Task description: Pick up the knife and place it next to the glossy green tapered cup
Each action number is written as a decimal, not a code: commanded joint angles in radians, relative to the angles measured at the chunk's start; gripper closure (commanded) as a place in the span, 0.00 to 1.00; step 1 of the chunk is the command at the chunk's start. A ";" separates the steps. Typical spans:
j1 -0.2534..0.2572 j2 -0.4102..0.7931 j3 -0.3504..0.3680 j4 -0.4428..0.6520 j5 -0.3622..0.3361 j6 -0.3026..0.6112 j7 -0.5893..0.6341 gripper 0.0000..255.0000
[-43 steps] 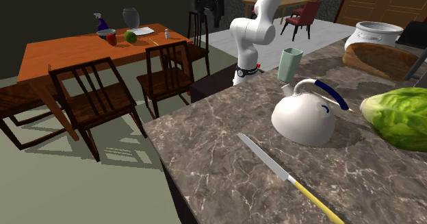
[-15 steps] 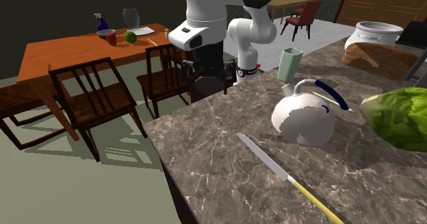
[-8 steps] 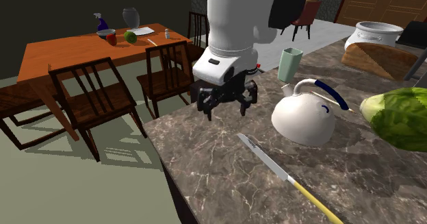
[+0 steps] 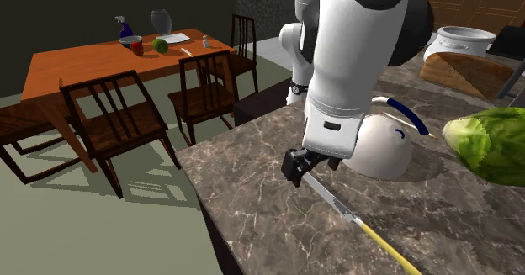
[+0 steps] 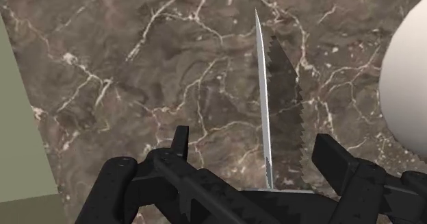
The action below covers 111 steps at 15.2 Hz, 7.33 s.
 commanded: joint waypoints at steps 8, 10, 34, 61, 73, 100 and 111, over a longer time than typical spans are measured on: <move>0.090 0.165 0.034 0.142 -0.060 0.001 -0.073 0.00; 0.088 0.168 0.033 0.120 -0.062 0.026 -0.071 0.00; 0.086 0.160 0.034 0.113 -0.061 0.025 -0.072 1.00; 0.119 0.137 0.044 0.443 -0.047 -0.324 -0.098 1.00; 0.199 0.289 0.024 0.881 -0.079 -0.601 -0.124 1.00; 0.216 -0.657 0.229 -0.431 0.256 -0.195 0.205 1.00; 0.327 -0.823 0.342 -0.552 0.388 -0.198 0.387 1.00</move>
